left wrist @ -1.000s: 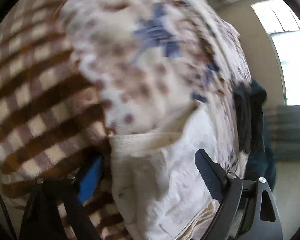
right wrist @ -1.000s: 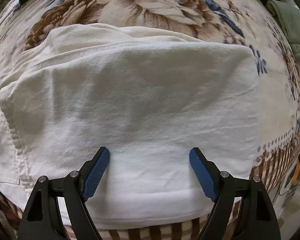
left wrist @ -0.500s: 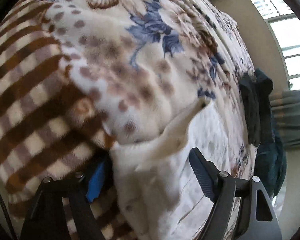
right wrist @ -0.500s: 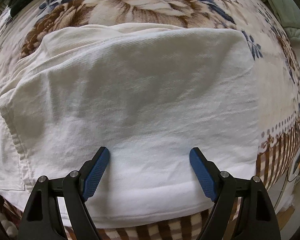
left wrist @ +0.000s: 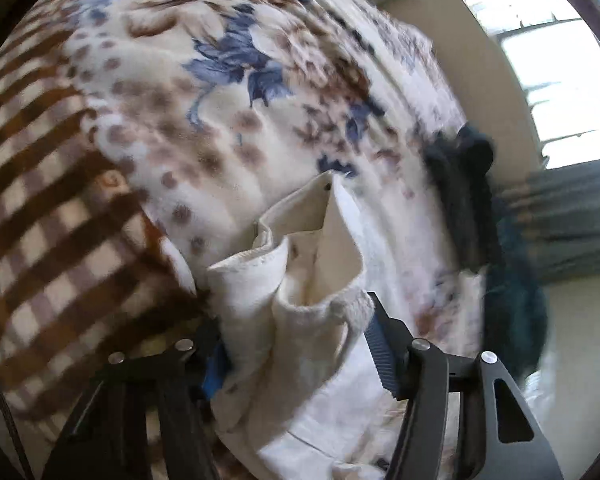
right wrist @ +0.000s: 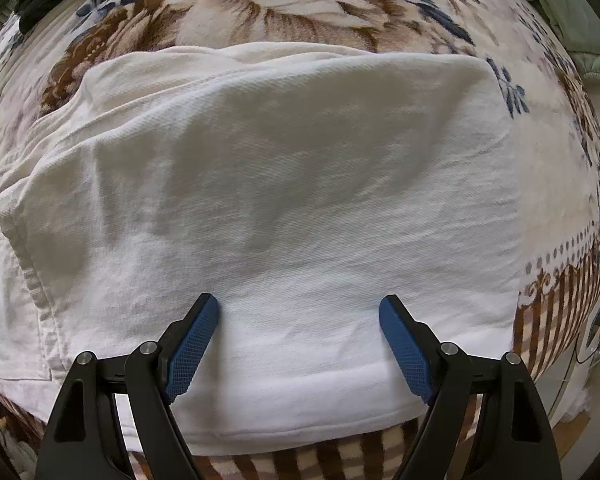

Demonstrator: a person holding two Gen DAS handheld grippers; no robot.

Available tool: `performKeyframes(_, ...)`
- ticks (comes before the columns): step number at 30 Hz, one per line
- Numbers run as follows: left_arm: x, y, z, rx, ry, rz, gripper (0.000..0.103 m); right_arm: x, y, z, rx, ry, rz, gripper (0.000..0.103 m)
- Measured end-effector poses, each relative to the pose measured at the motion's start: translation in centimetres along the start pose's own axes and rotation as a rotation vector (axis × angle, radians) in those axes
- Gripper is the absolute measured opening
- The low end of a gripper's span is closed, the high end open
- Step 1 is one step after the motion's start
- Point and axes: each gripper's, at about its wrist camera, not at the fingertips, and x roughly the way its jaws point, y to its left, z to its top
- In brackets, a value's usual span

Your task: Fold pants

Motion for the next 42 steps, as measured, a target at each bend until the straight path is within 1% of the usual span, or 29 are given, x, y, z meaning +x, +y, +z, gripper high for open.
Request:
performKeyframes(2, 1.6, 1.4, 0.7, -0.031, 0.018, 0.043, 0.056, 0.1, 0.0, 0.1, 0.0, 0.004, 0.003, 0.085)
performKeyframes(3, 2.5, 2.6, 1.1, -0.06, 0.033, 0.048, 0.058, 0.1, -0.1, 0.1, 0.001, 0.005, 0.005, 0.085)
performKeyframes(4, 2.9, 3.2, 1.3, -0.086, 0.042, 0.034, 0.058, 0.1, -0.1, 0.2, 0.001, 0.006, 0.009, 0.085)
performKeyframes(5, 3.0, 3.5, 1.5, -0.104, 0.042, 0.019, 0.055, 0.1, -0.2, 0.2, 0.0, 0.006, 0.013, 0.085)
performKeyframes(6, 2.9, 3.5, 1.5, -0.102, 0.035, 0.013, 0.045, 0.1, -0.3, 0.1, -0.001, 0.005, 0.016, 0.085)
performKeyframes(7, 2.7, 3.0, 1.5, -0.063, 0.031, 0.014, 0.039, 0.1, -0.4, 0.1, -0.004, 0.003, 0.02, 0.085)
performKeyframes(8, 2.5, 2.5, 1.4, -0.024, 0.027, 0.022, 0.029, 0.1, -0.4, 0.1, -0.006, 0.0, 0.023, 0.085)
performKeyframes(9, 2.2, 1.5, 1.4, 0.024, 0.022, 0.036, 0.025, 0.2, -0.5, 0.0, -0.007, -0.002, 0.028, 0.085)
performKeyframes(11, 1.2, -0.5, 1.0, 0.099, 0.002, 0.039, 0.022, 0.2, -0.7, 0.0, -0.008, -0.003, 0.036, 0.085)
performKeyframes(13, -0.3, -3.7, 0.1, 0.199, -0.017, 0.025, 0.021, 0.1, -1.1, 0.0, -0.005, -0.003, 0.046, 0.085)
performKeyframes(15, -2.3, -8.3, -1.8, 0.342, -0.029, 0.001, 0.021, 0.0, -1.7, -0.2, 0.006, -0.006, 0.055, 0.085)
performKeyframes(16, -2.9, -10.1, -2.7, 0.39, -0.035, -0.008, 0.021, 0.1, -2.1, -0.3, 0.011, -0.007, 0.065, 0.085)
performKeyframes(19, -4.4, -16.5, -7.3, 0.546, -0.031, -0.043, 0.02, 0.0, -3.3, -0.5, 0.005, 0.002, 0.096, 0.085)
performKeyframes(20, -4.5, -18.1, -8.7, 0.57, -0.02, -0.047, 0.02, -0.2, -4.0, -0.6, 0.004, 0.005, 0.109, 0.085)
performKeyframes(21, -4.4, -20.2, -10.9, 0.601, 0.01, -0.063, 0.02, -0.5, -4.7, -0.6, 0.009, 0.004, 0.12, 0.085)
performKeyframes(22, -4.3, -21.3, -12.4, 0.615, 0.023, -0.069, 0.02, -0.8, -5.6, -0.7, 0.015, 0.003, 0.135, 0.085)
performKeyframes(23, -3.8, -22.6, -14.0, 0.634, 0.031, -0.068, 0.02, -1.0, -6.8, -0.8, 0.02, 0.003, 0.146, 0.085)
performKeyframes(25, -2.0, -25.1, -18.1, 0.697, 0.074, -0.052, 0.02, -1.6, -9.7, -1.1, 0.037, -0.003, 0.161, 0.085)
performKeyframes(26, -1.1, -25.7, -20.0, 0.719, 0.098, -0.033, 0.02, -1.7, -11.1, -1.2, 0.046, -0.005, 0.163, 0.085)
performKeyframes(27, 0.6, -26.3, -22.4, 0.75, 0.136, 0.0, 0.02, -1.7, -12.8, -1.4, 0.055, -0.005, 0.16, 0.085)
performKeyframes(29, 3.1, -26.6, -25.3, 0.802, 0.181, 0.06, 0.02, -1.4, -15.8, -1.7, 0.073, 0.004, 0.152, 0.085)
performKeyframes(31, 6.3, -25.9, -27.7, 0.831, 0.248, 0.13, 0.019, -1.0, -18.9, -1.9, 0.093, 0.012, 0.137, 0.085)
performKeyframes(33, 8.9, -24.6, -29.4, 0.851, 0.3, 0.202, 0.019, -0.6, -21.3, -2.0, 0.1, 0.024, 0.127, 0.085)
performKeyframes(35, 9.6, -23.7, -30.1, 0.861, 0.312, 0.226, 0.019, -0.4, -23.4, -2.1, 0.109, 0.028, 0.125, 0.085)
performKeyframes(36, 10.0, -23.5, -30.5, 0.882, 0.314, 0.24, 0.019, -0.4, -24.3, -2.1, 0.109, 0.033, 0.133, 0.085)
performKeyframes(38, 10.5, -23.5, -30.6, 0.902, 0.319, 0.257, 0.02, -0.6, -25.7, -2.2, 0.1, 0.029, 0.148, 0.085)
performKeyframes(40, 9.9, -24.3, -30.3, 0.889, 0.329, 0.264, 0.022, -0.9, -26.7, -2.1, 0.083, 0.029, 0.174, 0.085)
performKeyframes(41, 9.3, -24.7, -30.2, 0.881, 0.333, 0.257, 0.027, -1.2, -26.8, -1.9, 0.076, 0.03, 0.194, 0.085)
performKeyframes(42, 8.6, -25.1, -29.9, 0.869, 0.337, 0.23, 0.036, -1.5, -26.8, -1.9, 0.072, 0.029, 0.218, 0.085)
